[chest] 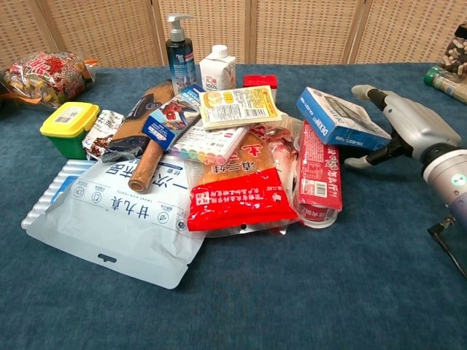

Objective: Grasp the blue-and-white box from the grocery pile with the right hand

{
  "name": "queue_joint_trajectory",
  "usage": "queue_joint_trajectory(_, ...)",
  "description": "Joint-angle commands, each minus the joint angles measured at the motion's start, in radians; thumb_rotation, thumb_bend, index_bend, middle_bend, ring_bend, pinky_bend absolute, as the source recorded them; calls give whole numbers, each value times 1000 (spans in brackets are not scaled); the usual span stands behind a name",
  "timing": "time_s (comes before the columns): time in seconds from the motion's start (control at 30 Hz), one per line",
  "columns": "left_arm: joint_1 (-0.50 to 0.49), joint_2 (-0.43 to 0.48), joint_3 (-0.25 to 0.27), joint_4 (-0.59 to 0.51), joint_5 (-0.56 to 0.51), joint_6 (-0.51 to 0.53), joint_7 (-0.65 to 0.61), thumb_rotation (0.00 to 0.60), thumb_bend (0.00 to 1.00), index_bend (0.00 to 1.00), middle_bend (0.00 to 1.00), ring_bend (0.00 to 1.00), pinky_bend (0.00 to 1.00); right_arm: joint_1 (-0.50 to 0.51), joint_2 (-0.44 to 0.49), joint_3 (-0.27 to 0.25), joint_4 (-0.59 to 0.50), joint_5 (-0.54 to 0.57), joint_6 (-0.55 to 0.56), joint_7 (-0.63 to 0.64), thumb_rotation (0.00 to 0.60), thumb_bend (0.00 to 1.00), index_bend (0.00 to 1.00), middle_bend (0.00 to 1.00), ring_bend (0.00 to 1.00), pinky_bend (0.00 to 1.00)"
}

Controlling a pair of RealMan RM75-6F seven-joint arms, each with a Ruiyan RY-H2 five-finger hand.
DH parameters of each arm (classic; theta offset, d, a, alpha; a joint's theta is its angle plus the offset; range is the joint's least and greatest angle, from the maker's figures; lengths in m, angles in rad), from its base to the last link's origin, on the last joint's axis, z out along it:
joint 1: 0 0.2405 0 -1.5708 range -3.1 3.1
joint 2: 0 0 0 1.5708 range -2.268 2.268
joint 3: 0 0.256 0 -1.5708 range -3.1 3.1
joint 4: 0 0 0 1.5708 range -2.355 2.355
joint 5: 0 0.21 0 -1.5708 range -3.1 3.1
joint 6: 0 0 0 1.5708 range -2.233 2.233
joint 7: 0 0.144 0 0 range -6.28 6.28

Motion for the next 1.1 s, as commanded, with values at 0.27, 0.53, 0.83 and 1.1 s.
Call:
queue_joint_trajectory(0.27,0,-1,0,1,2,-2,1,600,0,0,0,0,0,39,-20,32,24,18,-5,-1,600,0,0,0,0,0)
queue_joint_trajectory(0.53,1,0,0,2,1,-1,-1,600,0,0,0,0,0,37,-55,28,63,16,17,67,600,0,0,0,0,0)
queue_joint_trajectory(0.83,4,2,-1,5,-2,5,-10,600,0,0,0,0,0,63,-136,25,194,-7,63,148,600,0,38,294,239,313)
queue_joint_trajectory(1.1,6,4,-1,10,0,10,-18,600,0,0,0,0,0,62,-172,17,261,-12,79,204,600,2,463,739,631,625)
